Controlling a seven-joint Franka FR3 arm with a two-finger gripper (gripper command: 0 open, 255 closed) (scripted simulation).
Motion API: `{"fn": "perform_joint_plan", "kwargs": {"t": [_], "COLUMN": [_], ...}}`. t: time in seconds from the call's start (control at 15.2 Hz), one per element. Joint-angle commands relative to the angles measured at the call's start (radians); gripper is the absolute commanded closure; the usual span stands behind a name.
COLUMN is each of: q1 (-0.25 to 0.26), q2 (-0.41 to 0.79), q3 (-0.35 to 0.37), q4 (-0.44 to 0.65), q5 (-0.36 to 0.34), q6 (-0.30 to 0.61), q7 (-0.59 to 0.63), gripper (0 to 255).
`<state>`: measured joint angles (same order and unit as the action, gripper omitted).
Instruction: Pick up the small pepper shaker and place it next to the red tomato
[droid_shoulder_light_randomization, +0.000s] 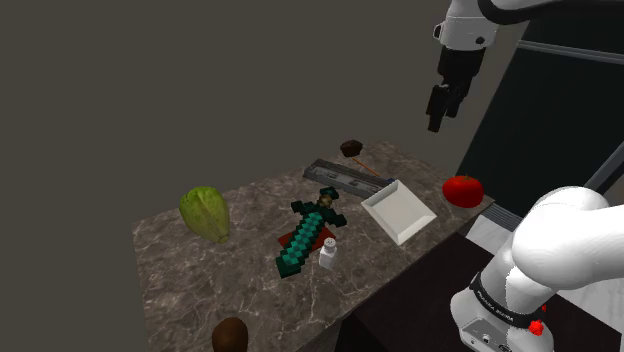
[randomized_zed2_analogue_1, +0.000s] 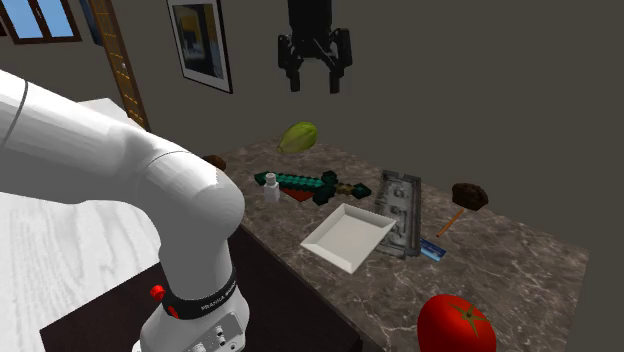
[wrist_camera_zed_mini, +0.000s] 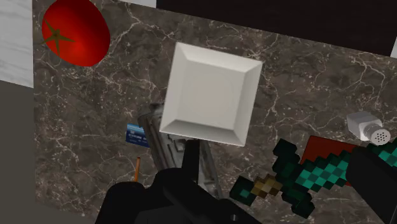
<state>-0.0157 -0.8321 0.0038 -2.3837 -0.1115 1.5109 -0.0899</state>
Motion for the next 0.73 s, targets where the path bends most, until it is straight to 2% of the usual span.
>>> {"fn": "perform_joint_plan", "kwargs": {"t": [0.0,0.66], "q1": [0.0,0.067], "q2": [0.0,0.165], "q3": [0.0,0.116], "q4": [0.0,-0.139], "q5": [0.0,0.099], "q6": [0.0,0.249], "q7": [0.0,0.123], "gripper": [0,0]}}
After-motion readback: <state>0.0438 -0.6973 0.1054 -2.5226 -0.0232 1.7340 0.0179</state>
